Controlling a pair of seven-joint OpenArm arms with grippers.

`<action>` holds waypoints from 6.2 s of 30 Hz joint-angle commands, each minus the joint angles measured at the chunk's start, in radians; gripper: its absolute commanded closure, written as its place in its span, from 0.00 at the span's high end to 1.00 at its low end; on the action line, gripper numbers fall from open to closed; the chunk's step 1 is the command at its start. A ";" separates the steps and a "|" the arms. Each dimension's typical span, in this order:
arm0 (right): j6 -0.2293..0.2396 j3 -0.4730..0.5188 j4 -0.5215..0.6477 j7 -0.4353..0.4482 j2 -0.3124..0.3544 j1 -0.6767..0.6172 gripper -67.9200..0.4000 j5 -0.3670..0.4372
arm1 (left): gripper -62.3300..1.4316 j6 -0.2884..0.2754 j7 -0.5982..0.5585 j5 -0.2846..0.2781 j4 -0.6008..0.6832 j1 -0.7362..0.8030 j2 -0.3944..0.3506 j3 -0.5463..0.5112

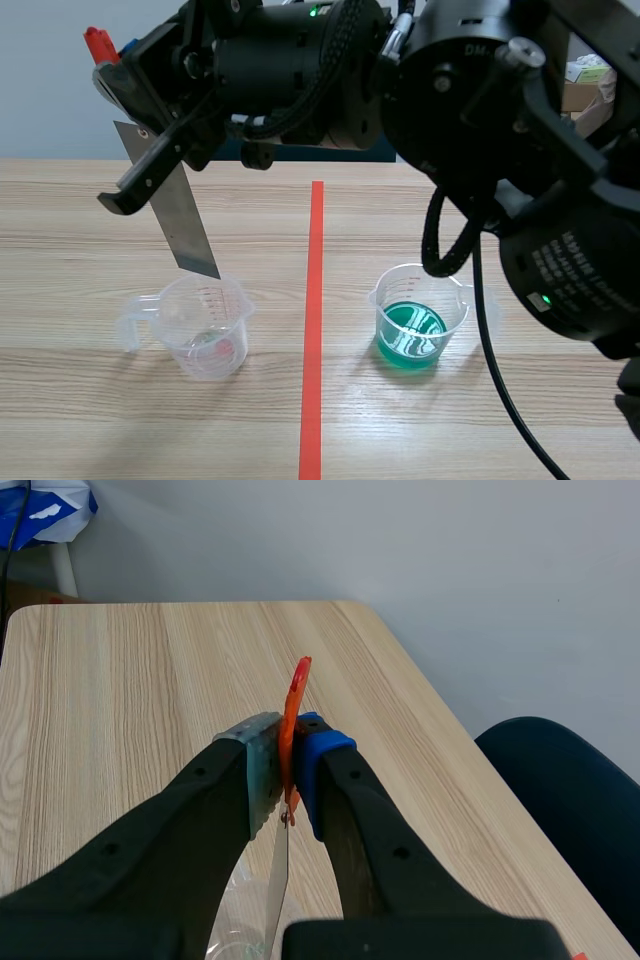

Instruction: Do the redox reaction experiment

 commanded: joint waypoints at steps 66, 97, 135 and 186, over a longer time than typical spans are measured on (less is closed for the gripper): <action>0.042 0.417 0.123 0.356 0.638 -0.241 0.01 0.316 | 1.00 0.001 -0.020 -0.006 0.011 0.001 -0.003 0.000; 0.124 0.670 0.126 0.364 0.651 -0.503 0.01 0.325 | 1.00 0.000 -0.021 -0.006 0.011 0.001 -0.003 0.000; 0.124 0.670 0.126 0.386 0.651 -0.503 0.01 0.325 | 1.00 0.000 -0.021 -0.006 0.011 0.001 -0.003 0.000; 0.124 0.670 0.126 0.386 0.651 -0.503 0.01 0.325 | 1.00 0.000 -0.021 -0.006 0.011 0.001 -0.003 0.000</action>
